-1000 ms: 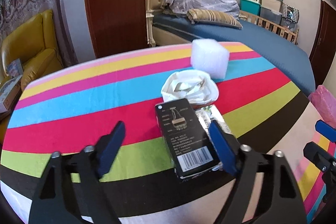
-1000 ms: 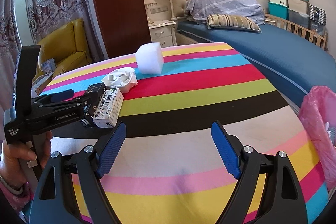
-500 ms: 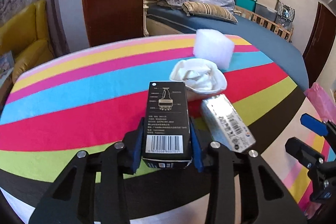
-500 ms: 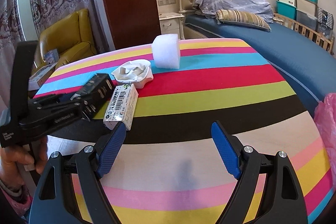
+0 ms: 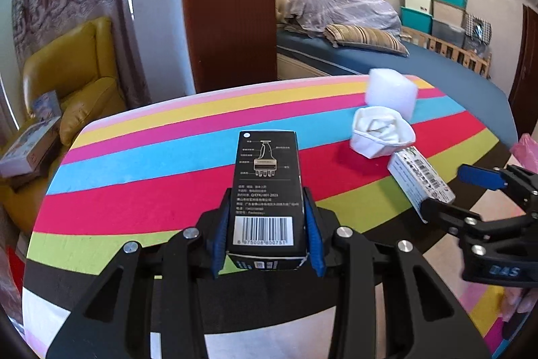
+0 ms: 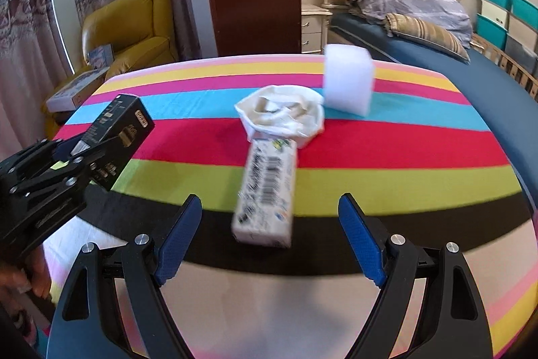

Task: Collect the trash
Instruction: 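Grasp the black box with left tool while right tool grasps white printed box, then carry the black box and printed box with both tools over the bin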

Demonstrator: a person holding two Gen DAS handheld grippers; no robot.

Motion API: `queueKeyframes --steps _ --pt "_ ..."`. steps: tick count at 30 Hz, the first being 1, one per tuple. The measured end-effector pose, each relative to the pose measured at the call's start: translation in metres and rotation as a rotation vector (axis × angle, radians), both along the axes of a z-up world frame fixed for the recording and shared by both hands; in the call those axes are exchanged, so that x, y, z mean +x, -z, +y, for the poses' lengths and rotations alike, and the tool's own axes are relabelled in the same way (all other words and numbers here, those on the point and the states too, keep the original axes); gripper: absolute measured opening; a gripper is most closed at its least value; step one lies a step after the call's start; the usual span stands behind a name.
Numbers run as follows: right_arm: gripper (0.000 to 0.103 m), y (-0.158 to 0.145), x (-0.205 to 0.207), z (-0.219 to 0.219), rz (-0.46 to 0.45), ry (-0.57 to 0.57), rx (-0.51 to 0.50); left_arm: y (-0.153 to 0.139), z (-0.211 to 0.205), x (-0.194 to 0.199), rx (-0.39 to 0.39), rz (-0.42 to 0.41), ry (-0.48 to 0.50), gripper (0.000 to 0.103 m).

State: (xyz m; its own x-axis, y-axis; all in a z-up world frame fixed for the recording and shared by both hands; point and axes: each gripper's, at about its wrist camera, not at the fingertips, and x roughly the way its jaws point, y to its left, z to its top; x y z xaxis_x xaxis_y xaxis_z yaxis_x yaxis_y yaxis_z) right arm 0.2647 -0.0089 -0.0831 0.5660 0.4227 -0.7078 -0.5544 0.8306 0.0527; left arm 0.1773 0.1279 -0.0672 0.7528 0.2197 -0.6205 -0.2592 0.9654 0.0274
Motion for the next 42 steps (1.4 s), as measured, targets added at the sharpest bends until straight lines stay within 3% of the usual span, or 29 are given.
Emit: queueKeyframes --steps 10,13,17,18,19,24,34,42 --pt "0.078 0.005 0.020 0.024 0.013 0.027 -0.061 -0.003 0.000 -0.011 -0.001 -0.035 -0.004 0.038" --pt "0.069 0.005 0.022 0.025 0.022 0.021 -0.067 -0.002 0.000 -0.011 -0.005 -0.031 -0.006 0.038" --pt "0.046 0.006 0.023 0.023 0.039 0.010 -0.054 -0.003 -0.001 -0.012 0.003 -0.036 -0.008 0.038" --pt "0.036 0.005 0.023 0.022 0.039 0.009 -0.047 -0.003 -0.002 -0.012 0.008 -0.036 -0.009 0.038" --pt "0.035 0.003 0.021 0.020 0.031 0.010 -0.034 -0.003 -0.002 -0.013 0.011 -0.037 -0.011 0.038" --pt "0.035 -0.006 0.004 0.012 -0.037 0.004 -0.015 -0.004 -0.003 -0.015 0.024 -0.048 -0.021 0.038" --pt "0.035 -0.016 -0.032 -0.021 -0.046 0.018 0.041 -0.007 -0.016 -0.025 0.036 -0.069 0.000 0.038" --pt "0.035 -0.021 -0.054 -0.058 -0.057 0.070 0.076 -0.008 -0.049 -0.039 0.041 -0.072 0.073 0.038"
